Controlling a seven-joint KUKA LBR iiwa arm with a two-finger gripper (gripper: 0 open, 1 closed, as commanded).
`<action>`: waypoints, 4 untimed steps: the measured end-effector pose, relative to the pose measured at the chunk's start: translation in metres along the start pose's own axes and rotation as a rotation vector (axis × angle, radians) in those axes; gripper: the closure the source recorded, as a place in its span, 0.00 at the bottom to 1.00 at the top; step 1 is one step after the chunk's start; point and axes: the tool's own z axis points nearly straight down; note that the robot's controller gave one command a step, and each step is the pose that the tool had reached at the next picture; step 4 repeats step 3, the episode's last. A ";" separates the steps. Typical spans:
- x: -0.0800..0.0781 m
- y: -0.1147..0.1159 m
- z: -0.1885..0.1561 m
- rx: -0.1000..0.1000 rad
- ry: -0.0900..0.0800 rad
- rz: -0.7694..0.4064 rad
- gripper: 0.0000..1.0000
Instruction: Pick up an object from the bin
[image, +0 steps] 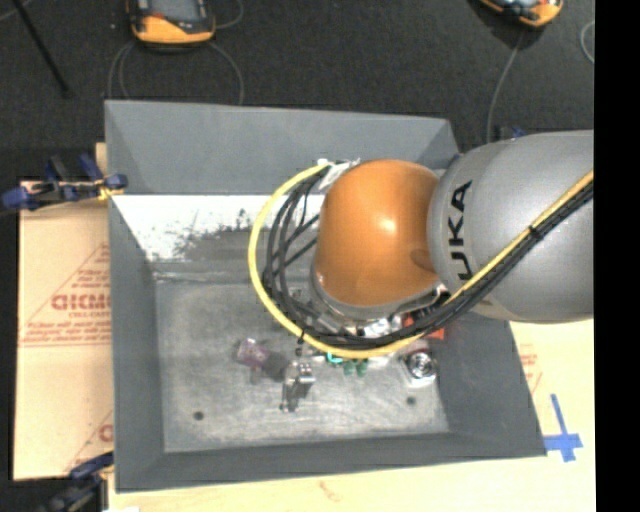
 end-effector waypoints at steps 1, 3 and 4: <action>-0.060 -0.031 0.137 0.001 -0.004 -0.015 0.00; -0.055 -0.024 -0.006 -0.002 -0.017 0.007 1.00; -0.055 -0.024 -0.006 -0.002 -0.017 0.007 1.00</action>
Offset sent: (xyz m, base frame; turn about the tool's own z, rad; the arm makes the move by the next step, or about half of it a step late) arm 0.0589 -0.0295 -0.1340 -0.0172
